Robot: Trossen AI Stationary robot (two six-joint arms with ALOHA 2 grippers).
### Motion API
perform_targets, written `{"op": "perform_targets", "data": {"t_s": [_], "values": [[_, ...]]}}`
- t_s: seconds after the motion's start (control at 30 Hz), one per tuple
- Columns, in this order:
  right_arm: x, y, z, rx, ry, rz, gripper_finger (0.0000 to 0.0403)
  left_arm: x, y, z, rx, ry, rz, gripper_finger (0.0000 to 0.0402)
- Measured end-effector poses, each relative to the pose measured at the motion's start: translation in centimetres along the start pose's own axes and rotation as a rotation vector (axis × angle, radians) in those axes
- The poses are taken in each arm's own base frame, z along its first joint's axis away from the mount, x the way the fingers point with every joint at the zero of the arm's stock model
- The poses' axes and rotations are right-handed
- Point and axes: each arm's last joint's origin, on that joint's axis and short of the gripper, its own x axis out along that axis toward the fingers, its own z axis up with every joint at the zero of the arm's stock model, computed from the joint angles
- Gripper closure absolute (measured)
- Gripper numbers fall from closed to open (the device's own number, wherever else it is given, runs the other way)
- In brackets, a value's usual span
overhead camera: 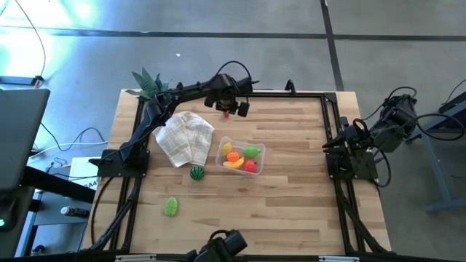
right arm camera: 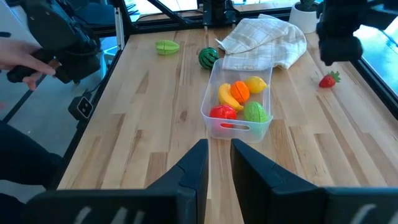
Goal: Pick and placing Produce into tupperware
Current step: Put the red strawberry into the transparent container
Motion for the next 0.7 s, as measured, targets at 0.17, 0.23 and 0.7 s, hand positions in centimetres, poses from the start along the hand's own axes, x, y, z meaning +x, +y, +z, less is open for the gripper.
{"op": "perform_targets", "data": {"t_s": [0.17,0.23,0.7], "values": [[0.0,0.0,0.0,0.0,0.0,0.0,0.0345,1.5,0.6,-0.2,-0.008,0.046,0.018,0.0316],[0.0,0.0,0.0,0.0,0.0,0.0,0.0345,1.8,0.6,-0.2,-0.006,0.056,0.01,0.0316],[0.0,0.0,0.0,0.0,0.0,0.0,0.0345,2.0,-0.5,0.3,0.065,0.029,-0.146,0.0316]]}}
